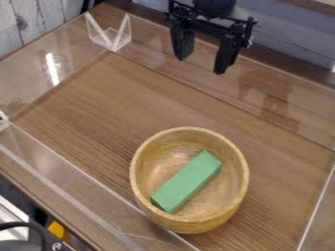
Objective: Remove the green block from inside the brown bowl and put it on the table
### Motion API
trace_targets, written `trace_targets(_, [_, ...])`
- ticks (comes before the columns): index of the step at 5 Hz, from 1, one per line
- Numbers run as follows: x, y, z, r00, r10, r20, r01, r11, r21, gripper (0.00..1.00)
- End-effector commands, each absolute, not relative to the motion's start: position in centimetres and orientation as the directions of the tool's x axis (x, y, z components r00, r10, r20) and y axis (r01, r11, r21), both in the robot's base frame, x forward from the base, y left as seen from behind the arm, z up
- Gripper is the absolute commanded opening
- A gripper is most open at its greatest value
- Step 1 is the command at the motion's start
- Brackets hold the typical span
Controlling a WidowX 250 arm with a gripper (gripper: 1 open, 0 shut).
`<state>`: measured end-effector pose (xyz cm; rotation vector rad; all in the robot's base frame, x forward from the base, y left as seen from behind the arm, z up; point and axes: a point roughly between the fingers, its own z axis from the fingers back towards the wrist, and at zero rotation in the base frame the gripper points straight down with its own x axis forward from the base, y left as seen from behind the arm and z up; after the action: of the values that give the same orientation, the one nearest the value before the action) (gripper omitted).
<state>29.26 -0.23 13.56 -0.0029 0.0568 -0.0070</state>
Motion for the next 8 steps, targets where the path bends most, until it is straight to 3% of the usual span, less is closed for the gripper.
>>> trace_targets(1, [28.1, -2.2, 13.1, 0.997, 0.020, -0.078, -0.020, 1.000, -0.008, 1.00])
trace_targets(2, [25.3, -4.3, 12.3, 0.994, 0.016, -0.109, -0.018, 1.000, -0.018, 1.00])
trace_targets(4, [20.1, -3.6, 12.1, 0.991, 0.034, -0.129, -0.036, 0.999, -0.013, 1.00])
trace_targets(6, [20.0, -2.7, 8.6, 0.993, -0.040, -0.111, 0.039, 0.999, -0.005, 1.00])
trace_targets(8, [21.9, -2.9, 4.7, 0.986, -0.134, -0.095, 0.133, 0.991, -0.009, 1.00])
